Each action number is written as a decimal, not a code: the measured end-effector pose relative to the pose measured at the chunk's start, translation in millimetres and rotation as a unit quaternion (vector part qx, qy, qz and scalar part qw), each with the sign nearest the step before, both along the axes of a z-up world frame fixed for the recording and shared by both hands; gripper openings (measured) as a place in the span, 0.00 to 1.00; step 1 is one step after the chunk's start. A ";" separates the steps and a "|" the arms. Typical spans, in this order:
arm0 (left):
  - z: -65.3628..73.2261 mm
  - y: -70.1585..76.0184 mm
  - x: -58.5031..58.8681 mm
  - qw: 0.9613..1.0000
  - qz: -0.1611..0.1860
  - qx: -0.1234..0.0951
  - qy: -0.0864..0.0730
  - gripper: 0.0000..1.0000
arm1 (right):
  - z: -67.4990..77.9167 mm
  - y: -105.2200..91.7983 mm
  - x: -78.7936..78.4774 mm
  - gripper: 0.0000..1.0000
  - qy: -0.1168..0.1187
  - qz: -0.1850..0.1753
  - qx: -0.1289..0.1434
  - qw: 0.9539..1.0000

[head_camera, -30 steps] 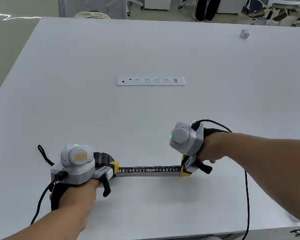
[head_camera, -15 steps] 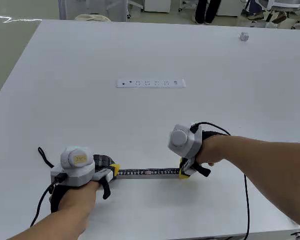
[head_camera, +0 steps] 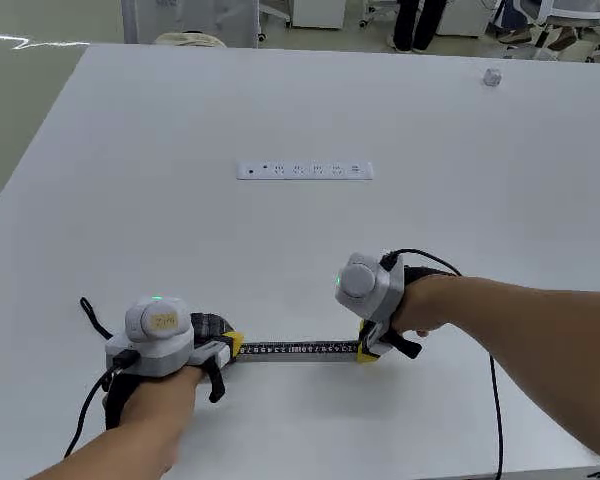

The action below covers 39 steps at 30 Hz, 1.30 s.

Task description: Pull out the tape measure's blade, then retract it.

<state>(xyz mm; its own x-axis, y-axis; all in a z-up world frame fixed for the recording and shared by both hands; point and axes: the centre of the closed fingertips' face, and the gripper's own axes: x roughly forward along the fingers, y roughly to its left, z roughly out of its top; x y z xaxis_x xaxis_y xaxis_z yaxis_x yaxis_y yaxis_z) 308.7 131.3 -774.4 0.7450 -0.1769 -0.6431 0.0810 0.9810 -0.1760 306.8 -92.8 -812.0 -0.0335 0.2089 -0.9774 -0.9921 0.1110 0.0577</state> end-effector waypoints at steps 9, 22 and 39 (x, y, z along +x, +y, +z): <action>-0.3 0.4 0.0 1.000 0.000 -0.001 0.000 0.60 | 0.7 4.8 -1.9 0.15 0.000 0.002 0.002 1.000; -0.1 0.2 0.3 1.000 0.001 0.000 -0.001 0.60 | 0.9 8.5 -1.4 0.15 -0.001 0.002 0.007 1.000; 0.0 -0.5 0.2 1.000 0.001 -0.001 0.000 0.60 | 1.0 17.0 -1.9 0.15 -0.004 0.008 0.013 1.000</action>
<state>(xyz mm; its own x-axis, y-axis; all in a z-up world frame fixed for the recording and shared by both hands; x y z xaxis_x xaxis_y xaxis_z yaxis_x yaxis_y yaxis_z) 308.9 130.9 -774.3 0.7455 -0.1770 -0.6425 0.0799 0.9809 -0.1775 304.9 -75.8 -811.0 -0.0291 0.2344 -0.9717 -0.9943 0.0927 0.0521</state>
